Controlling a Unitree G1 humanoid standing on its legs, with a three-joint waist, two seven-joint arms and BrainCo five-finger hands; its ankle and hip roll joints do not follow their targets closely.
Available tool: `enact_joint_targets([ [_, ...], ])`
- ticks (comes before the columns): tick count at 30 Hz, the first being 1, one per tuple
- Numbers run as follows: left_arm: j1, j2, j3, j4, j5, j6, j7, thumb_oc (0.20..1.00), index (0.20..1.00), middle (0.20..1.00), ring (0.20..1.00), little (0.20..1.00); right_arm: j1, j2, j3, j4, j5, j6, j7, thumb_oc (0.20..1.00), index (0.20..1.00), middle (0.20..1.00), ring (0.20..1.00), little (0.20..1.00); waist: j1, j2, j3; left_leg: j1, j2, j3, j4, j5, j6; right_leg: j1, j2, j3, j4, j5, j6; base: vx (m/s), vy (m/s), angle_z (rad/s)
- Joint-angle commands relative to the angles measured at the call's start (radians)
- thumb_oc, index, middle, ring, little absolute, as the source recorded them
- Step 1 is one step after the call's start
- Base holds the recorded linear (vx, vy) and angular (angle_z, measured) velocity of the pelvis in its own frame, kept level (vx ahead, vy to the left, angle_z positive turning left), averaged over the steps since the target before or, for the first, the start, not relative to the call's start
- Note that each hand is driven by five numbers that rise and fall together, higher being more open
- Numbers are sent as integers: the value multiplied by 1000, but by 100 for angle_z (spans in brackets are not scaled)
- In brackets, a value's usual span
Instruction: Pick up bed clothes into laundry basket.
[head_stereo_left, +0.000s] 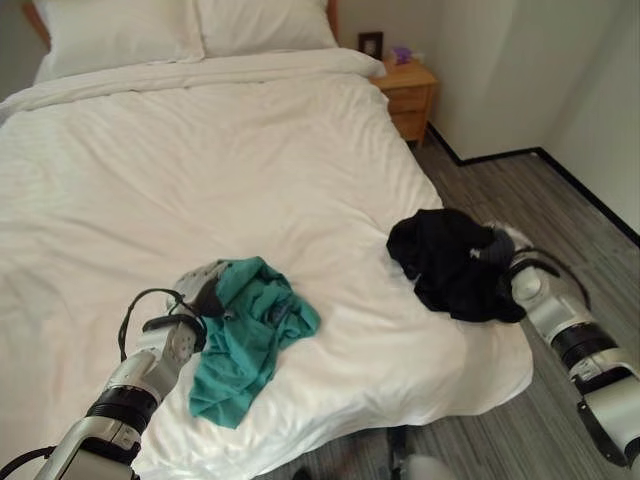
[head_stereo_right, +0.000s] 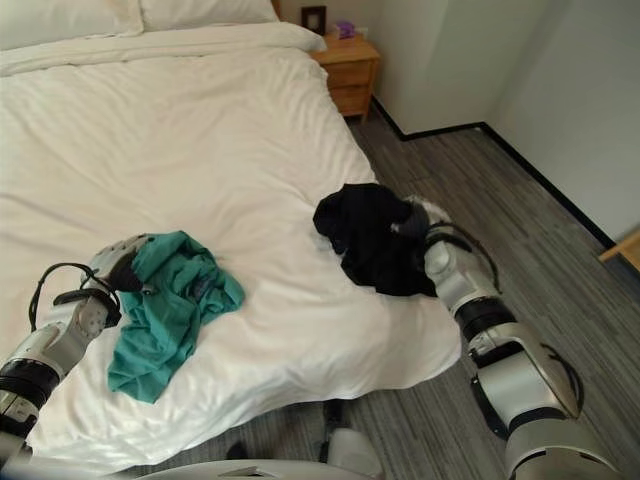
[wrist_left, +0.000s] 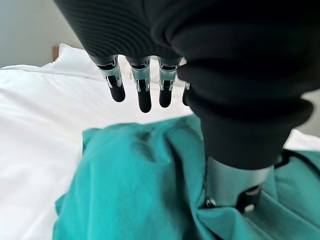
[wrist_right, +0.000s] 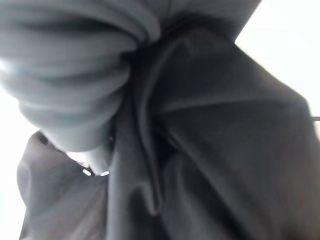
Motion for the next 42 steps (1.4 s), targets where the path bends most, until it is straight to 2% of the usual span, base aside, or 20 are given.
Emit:
enact_joint_targets([
  [1, -102, -19, -58, 228, 167, 70, -27, 1000, 1000, 1000, 1000, 1000, -132, -19, 28, 17, -6, -37, -34, 200, 200, 200, 200, 200, 1, -1, 1, -23, 23, 29, 6, 3, -4, 69, -79, 4, 14, -39, 110, -36, 32, -37],
  [3, -110, -37, -87, 294, 196, 65, -37, 922, 922, 922, 922, 922, -141, -10, 36, 22, -3, -38, -34, 200, 200, 200, 200, 200, 0, -5, -1, -29, 22, 36, 6, 8, -5, 60, -81, 8, 14, -34, 110, -25, 19, -36],
  [4, -114, -59, -117, 365, 221, 63, -58, 504, 504, 504, 504, 504, -167, -5, 48, 32, 11, -37, -30, 200, 200, 200, 200, 200, -4, -8, 1, -28, 24, 43, 6, 8, -7, 56, -81, 12, 14, -31, 110, -49, 18, -38],
  [5, -115, -64, -134, 413, 224, 55, -82, 200, 200, 200, 200, 200, -192, -10, 64, 35, 39, -42, -17, 200, 200, 200, 200, 200, -7, -12, 0, -34, 24, 50, 6, 12, -8, 45, -80, 15, 14, -26, 111, -69, 36, -30],
  [13, -37, -12, -62, 235, 146, 22, -72, 200, 200, 200, 200, 200, -150, -180, -27, -284, 196, -66, 17, 200, 200, 200, 200, 200, -40, -39, -7, -37, 27, 116, 6, 16, -13, 4, -82, 15, 14, 20, 139, -69, 52, -17],
  [14, -43, 5, -30, 156, 101, 17, -64, 200, 200, 200, 200, 200, -102, -235, -80, -347, 224, -77, 11, 200, 200, 200, 200, 200, -50, -39, -5, -35, 28, 121, 6, 11, -14, 3, -85, 8, 14, 30, 148, -122, 28, -18],
  [15, -56, 91, 143, -212, -91, -14, -28, 200, 200, 200, 200, 200, 110, -425, -353, -534, 291, -109, -18, 200, 200, 200, 200, 200, -65, -50, -24, -39, 34, 138, 6, 15, -18, 1, -110, -48, 14, 71, 172, -117, 9, -8],
  [18, -76, 73, 289, -452, -296, -72, 51, 200, 200, 200, 200, 200, 288, -478, -601, -614, 323, -112, -62, 200, 200, 200, 200, 200, -86, -52, -31, -51, 70, 134, 6, 34, -21, 34, -140, -110, 16, 72, 168, -129, -103, -3],
  [20, -61, 40, 379, -610, -404, -103, 83, 200, 200, 200, 200, 200, 325, -465, -679, -629, 316, -123, -99, 200, 200, 200, 200, 200, -71, -32, -32, -45, 108, 159, 6, 34, -32, 84, -164, -209, 34, 12, 154, -141, -79, -40],
  [23, 118, -84, 600, -947, -498, -177, 87, 200, 200, 200, 200, 200, 472, -271, -850, -757, 305, -146, -124, 200, 200, 200, 200, 200, -58, -19, -50, -32, 146, 231, 6, 63, -42, 142, -222, -290, 89, 13, 153, -136, -110, -111],
  [26, 210, -127, 676, -1065, -514, -205, 80, 200, 200, 200, 200, 200, 523, -167, -867, -820, 307, -166, -110, 200, 200, 200, 200, 200, -43, -13, -71, -22, 165, 278, 6, 85, -52, 173, -252, -349, 78, 33, 162, -59, -190, -131],
  [27, 278, -144, 720, -1116, -519, -221, 71, 200, 200, 200, 200, 200, 547, -112, -852, -855, 312, -181, -86, 200, 200, 200, 200, 200, -26, -7, -79, -4, 187, 330, 9, 103, -64, 192, -280, -430, 69, 44, 168, -44, -217, -174],
  [29, 296, -145, 730, -1128, -520, -220, 67, 200, 200, 200, 200, 200, 552, -105, -847, -864, 310, -179, -82, 200, 200, 200, 200, 200, -25, -9, -82, 4, 188, 339, 9, 105, -68, 194, -278, -424, 65, 44, 166, -10, -172, -154],
  [30, 342, -147, 746, -1144, -537, -235, 51, 200, 200, 200, 200, 200, 568, -87, -821, -887, 324, -194, -48, 200, 200, 200, 200, 200, -20, -4, -81, 28, 210, 392, 14, 125, -82, 194, -287, -493, 64, 33, 161, 5, -274, -102],
  [34, 385, -166, 744, -1114, -546, -238, 39, 200, 200, 200, 200, 200, 617, -67, -796, -916, 356, -210, 2, 200, 200, 200, 200, 200, -29, 10, -82, 71, 259, 454, 17, 159, -118, 170, -238, -478, 52, -44, 124, 73, -350, -141],
  [37, 400, -208, 711, -1060, -606, -247, 10, 200, 200, 200, 200, 200, 651, -56, -768, -938, 381, -221, 39, 200, 200, 200, 200, 200, -60, 49, -63, 110, 320, 460, 73, 285, -166, 165, -148, -416, 22, -122, 78, 225, -387, -72],
  [39, 400, -224, 691, -1041, -621, -252, 16, 200, 200, 200, 200, 200, 640, -54, -727, -932, 384, -229, 47, 200, 200, 200, 200, 200, -24, 48, -29, 51, 317, 314, 224, 315, -160, 182, -93, -352, 16, -175, 47, 283, -457, -124],
  [40, 404, -230, 680, -1028, -629, -252, 25, 200, 200, 200, 200, 200, 624, -60, -701, -923, 375, -224, 50, 200, 200, 200, 200, 200, 5, 36, -10, -20, 256, 157, 315, 256, -128, 189, -69, -312, 14, -194, 25, 184, -472, -138],
  [41, 406, -239, 675, -1018, -631, -257, 42, 200, 200, 200, 200, 200, 603, -59, -675, -920, 365, -226, 55, 200, 200, 200, 200, 200, 21, 9, 6, -98, 175, 48, 372, 166, -51, 180, -73, -281, 14, -184, 13, 88, -282, -125],
  [42, 406, -239, 675, -1018, -631, -257, 42, 200, 200, 200, 200, 200, 602, -59, -674, -920, 365, -226, 55, 200, 200, 200, 200, 200, 19, 9, 4, -102, 175, 47, 375, 164, -50, 178, -73, -282, 14, -183, 13, 176, -242, -97],
])
